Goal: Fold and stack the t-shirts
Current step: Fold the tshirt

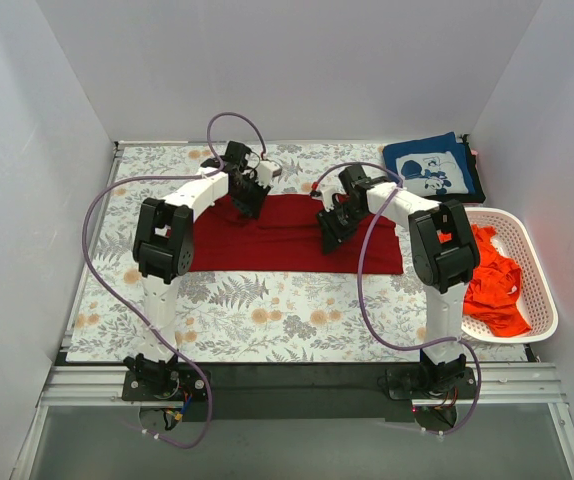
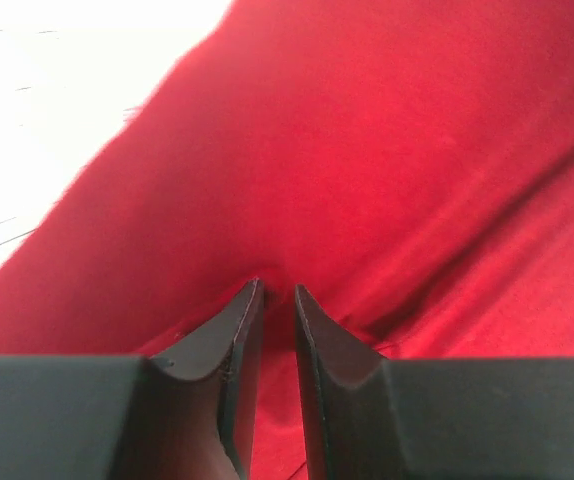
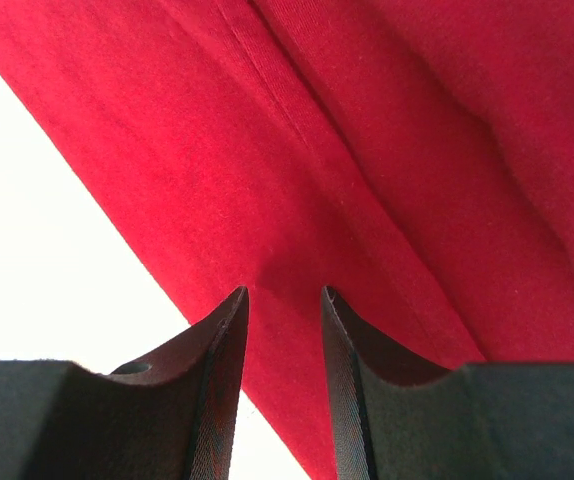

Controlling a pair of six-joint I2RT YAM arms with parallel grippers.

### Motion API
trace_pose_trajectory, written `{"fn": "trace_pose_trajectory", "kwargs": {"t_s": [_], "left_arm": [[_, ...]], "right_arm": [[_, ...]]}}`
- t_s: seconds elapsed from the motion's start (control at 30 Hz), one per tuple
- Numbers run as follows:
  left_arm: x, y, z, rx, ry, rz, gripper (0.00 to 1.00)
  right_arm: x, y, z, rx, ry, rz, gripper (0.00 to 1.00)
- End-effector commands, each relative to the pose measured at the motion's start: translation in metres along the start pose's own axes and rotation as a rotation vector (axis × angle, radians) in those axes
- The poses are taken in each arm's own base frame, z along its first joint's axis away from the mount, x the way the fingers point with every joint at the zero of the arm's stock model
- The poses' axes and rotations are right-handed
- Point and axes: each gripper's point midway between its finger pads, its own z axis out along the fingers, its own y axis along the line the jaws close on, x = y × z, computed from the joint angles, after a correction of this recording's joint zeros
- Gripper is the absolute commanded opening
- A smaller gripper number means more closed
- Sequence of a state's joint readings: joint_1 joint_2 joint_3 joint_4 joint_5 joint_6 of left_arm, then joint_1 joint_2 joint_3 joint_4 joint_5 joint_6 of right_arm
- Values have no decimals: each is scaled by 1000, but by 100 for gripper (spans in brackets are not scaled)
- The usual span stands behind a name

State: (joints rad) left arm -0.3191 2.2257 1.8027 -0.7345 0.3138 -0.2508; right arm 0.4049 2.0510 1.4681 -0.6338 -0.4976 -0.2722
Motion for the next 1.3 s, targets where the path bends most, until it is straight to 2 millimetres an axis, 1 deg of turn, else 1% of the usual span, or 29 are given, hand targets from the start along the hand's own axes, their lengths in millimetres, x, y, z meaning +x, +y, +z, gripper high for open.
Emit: {"fn": "trace_pose_trajectory", "kwargs": {"t_s": [0.0, 0.03, 0.1, 0.13, 0.2, 0.23, 0.37, 0.4, 0.47, 0.5, 0.53, 0.57, 0.6, 0.67, 0.7, 0.77, 0.8, 0.9, 0.93, 0.97, 1.03, 1.07, 1.1, 1.13, 1.17, 1.2, 1.27], "left_arm": [[-43, -3, -42, -49, -169, 176, 18], [-50, -3, -48, -58, -195, 190, 20], [-50, -2, -52, -77, -203, 198, 26], [-58, 2, -59, -105, -230, 202, 35], [-62, 6, -65, -143, -247, 187, 42], [-64, 7, -72, -156, -259, 180, 46], [-67, 9, -89, -175, -285, 95, 47], [-63, 13, -94, -169, -285, 34, 47], [-55, 14, -96, -141, -267, -29, 46], [-49, 19, -98, -127, -258, -72, 45], [-39, 18, -97, -111, -224, -134, 44], [-33, 20, -96, -100, -211, -171, 43], [-20, 25, -92, -83, -180, -227, 38], [-12, 30, -90, -66, -163, -312, 33], [-2, 35, -83, -62, -131, -353, 29], [0, 38, -77, -56, -109, -379, 27], [5, 37, -69, -41, -83, -392, 26], [1, 35, -60, -6, -87, -405, 24], [8, 35, -47, 10, -60, -422, 23], [4, 34, -44, 24, -60, -427, 23], [11, 33, -32, 40, -23, -457, 22], [17, 33, -22, 50, -1, -473, 21], [13, 33, -18, 52, -7, -477, 21], [13, 34, -15, 46, -4, -484, 21], [17, 36, -8, 35, 12, -490, 21], [14, 38, -7, 31, 8, -496, 21], [18, 41, 2, 27, 22, -504, 21]], "right_arm": [[-1, 2, 0, -26, 3, 16, 41], [-2, 2, 0, -27, 2, 15, 41], [-3, 2, 0, -27, 2, 16, 41], [-3, 2, 1, -30, 3, 16, 41], [-5, 2, 1, -31, 2, 17, 41], [-5, 2, 1, -31, 3, 17, 41], [-8, 2, -2, -23, -3, 2, 41], [-10, 2, -5, -18, -10, -15, 41], [-14, -1, -10, 3, -21, -35, 40], [-20, -5, -16, 13, -39, -48, 39], [-23, -8, -19, 24, -48, -52, 38], [-28, -11, -23, 35, -60, -55, 35], [-39, -19, -32, 53, -89, -57, 33], [-50, -27, -40, 76, -116, -55, 28], [-59, -36, -46, 92, -136, -54, 27], [-63, -44, -49, 111, -143, -48, 25], [-61, -51, -48, 116, -138, -38, 25], [-62, -66, -48, 151, -132, -58, 24], [-63, -74, -50, 178, -130, -58, 23], [-61, -80, -46, 187, -119, -57, 23], [-58, -94, -47, 210, -111, -41, 23], [-56, -99, -46, 216, -105, -39, 22], [-53, -103, -46, 224, -98, -33, 22], [-49, -107, -46, 238, -88, -33, 22], [-44, -108, -44, 238, -76, -32, 22], [-41, -110, -43, 249, -64, -40, 22], [-35, -114, -41, 261, -47, -40, 22]]}}
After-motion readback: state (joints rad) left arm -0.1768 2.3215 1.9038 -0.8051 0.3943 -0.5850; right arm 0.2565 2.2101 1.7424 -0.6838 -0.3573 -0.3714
